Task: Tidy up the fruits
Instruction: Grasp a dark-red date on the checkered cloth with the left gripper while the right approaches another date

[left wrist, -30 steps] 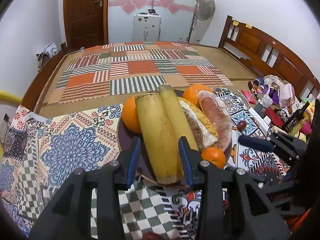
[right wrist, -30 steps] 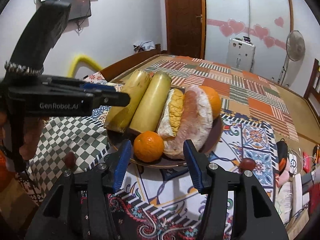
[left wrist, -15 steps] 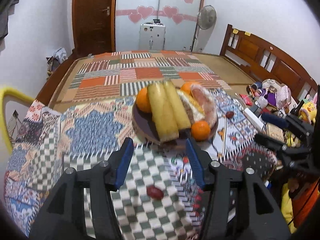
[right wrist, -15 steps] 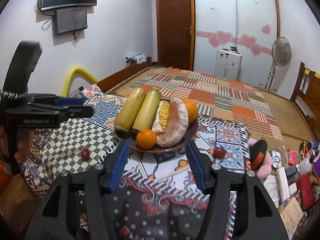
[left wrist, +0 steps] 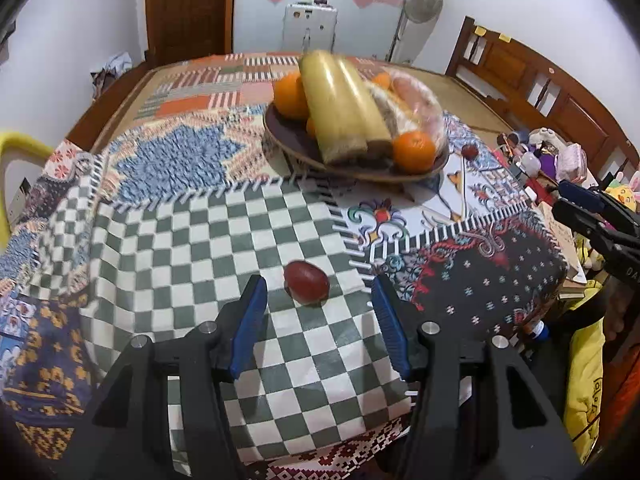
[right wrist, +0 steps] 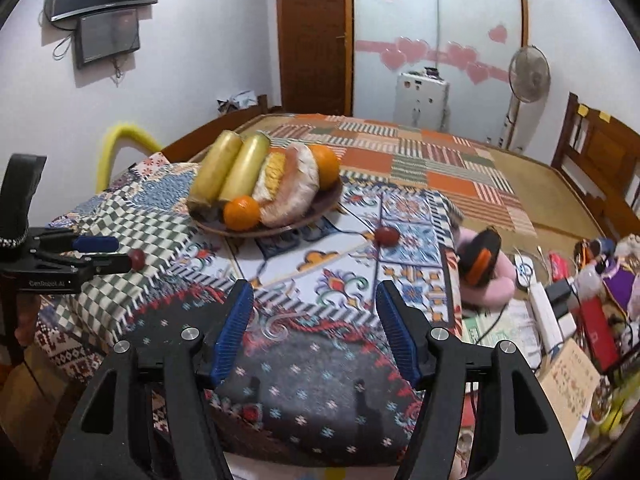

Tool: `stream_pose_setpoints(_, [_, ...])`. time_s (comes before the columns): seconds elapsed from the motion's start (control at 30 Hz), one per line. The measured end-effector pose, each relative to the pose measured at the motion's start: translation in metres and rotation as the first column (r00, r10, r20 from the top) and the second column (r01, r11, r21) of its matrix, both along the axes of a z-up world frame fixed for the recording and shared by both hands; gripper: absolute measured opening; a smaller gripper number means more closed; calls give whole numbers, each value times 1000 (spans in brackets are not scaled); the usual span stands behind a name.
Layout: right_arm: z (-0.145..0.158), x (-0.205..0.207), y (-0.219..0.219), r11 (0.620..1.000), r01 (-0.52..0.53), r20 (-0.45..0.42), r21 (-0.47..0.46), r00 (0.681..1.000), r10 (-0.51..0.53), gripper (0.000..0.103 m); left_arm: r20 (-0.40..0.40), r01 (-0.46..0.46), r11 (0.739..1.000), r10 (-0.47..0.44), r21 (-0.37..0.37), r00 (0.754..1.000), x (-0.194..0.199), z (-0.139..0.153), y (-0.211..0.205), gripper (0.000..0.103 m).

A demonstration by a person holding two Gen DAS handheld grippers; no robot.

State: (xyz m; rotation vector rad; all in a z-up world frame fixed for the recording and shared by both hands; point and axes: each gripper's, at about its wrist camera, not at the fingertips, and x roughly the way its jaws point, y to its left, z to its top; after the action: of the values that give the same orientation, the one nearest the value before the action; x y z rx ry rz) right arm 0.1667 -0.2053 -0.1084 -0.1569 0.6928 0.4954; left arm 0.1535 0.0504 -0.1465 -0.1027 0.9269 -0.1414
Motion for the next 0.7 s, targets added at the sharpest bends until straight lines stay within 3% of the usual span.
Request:
stream_pose_setpoints(0.2, [-13, 8, -9, 1000, 15, -31, -5, 999, -16, 60, -4, -21, 1000, 21, 6, 1000, 10, -8, 1, 50])
stream_pose_setpoints(0.4, [-25, 21, -13, 999, 38, -62, 7, 997, -37, 60, 14, 1, 998, -1, 55, 1000, 15, -9, -2, 24])
stream_pose_setpoints(0.7, [-20, 40, -10, 999, 47, -45, 10, 998, -47, 60, 45, 1, 999, -2, 35, 999, 15, 1, 4, 22])
